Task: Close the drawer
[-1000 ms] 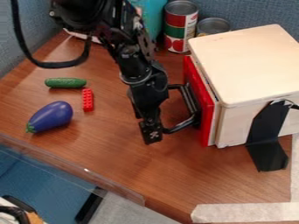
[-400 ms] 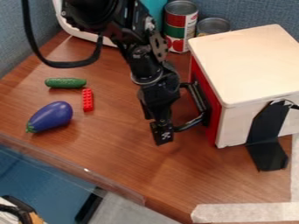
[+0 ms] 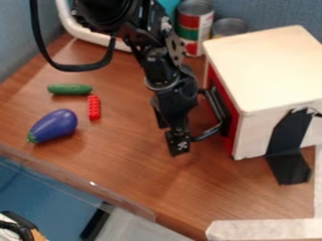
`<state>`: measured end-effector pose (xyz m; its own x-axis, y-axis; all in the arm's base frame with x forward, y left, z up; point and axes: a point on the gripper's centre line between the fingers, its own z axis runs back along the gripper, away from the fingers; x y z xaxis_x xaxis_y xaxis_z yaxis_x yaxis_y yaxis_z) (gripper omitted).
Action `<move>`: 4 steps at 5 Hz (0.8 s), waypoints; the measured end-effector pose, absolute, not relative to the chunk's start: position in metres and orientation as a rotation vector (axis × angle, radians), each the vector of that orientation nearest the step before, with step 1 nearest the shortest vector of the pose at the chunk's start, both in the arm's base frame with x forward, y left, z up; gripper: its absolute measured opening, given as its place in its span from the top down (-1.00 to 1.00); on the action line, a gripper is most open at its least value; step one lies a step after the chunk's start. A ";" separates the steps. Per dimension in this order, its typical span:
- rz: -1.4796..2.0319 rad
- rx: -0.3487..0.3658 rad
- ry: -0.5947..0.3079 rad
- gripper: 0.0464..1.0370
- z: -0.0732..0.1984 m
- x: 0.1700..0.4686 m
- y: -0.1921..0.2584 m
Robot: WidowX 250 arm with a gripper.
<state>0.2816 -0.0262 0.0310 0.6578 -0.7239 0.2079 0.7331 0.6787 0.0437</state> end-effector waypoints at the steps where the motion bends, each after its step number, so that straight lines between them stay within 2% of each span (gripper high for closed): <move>1: -0.788 -0.001 -0.208 -0.93 0.045 0.276 -0.011; 3: -0.612 0.049 -0.173 -0.93 0.088 0.241 0.054; 4: -0.579 0.017 -0.191 -0.93 0.109 0.219 0.074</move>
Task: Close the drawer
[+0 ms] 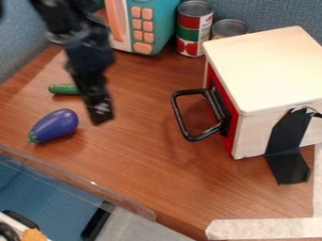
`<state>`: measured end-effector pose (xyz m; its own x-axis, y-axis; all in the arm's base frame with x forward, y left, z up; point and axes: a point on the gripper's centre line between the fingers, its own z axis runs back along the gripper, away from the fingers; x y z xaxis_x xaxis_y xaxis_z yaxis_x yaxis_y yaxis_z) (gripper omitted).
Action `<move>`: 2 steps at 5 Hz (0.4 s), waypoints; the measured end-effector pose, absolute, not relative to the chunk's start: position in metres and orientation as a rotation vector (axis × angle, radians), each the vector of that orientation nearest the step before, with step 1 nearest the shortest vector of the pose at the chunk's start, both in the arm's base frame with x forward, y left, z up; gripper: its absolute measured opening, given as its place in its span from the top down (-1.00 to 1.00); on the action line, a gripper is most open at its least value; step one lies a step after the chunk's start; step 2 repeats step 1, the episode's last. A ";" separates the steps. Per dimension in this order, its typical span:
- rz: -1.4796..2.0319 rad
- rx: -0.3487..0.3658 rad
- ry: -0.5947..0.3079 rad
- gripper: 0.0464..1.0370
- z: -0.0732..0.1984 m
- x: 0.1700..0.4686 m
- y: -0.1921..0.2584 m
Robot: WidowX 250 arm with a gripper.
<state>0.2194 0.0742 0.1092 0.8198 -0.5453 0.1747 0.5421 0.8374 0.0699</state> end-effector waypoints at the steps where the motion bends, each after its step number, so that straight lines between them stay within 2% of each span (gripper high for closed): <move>1: -0.521 -0.005 -0.211 -0.93 0.130 0.203 0.096; 2: -0.521 -0.005 -0.211 -0.93 0.130 0.203 0.096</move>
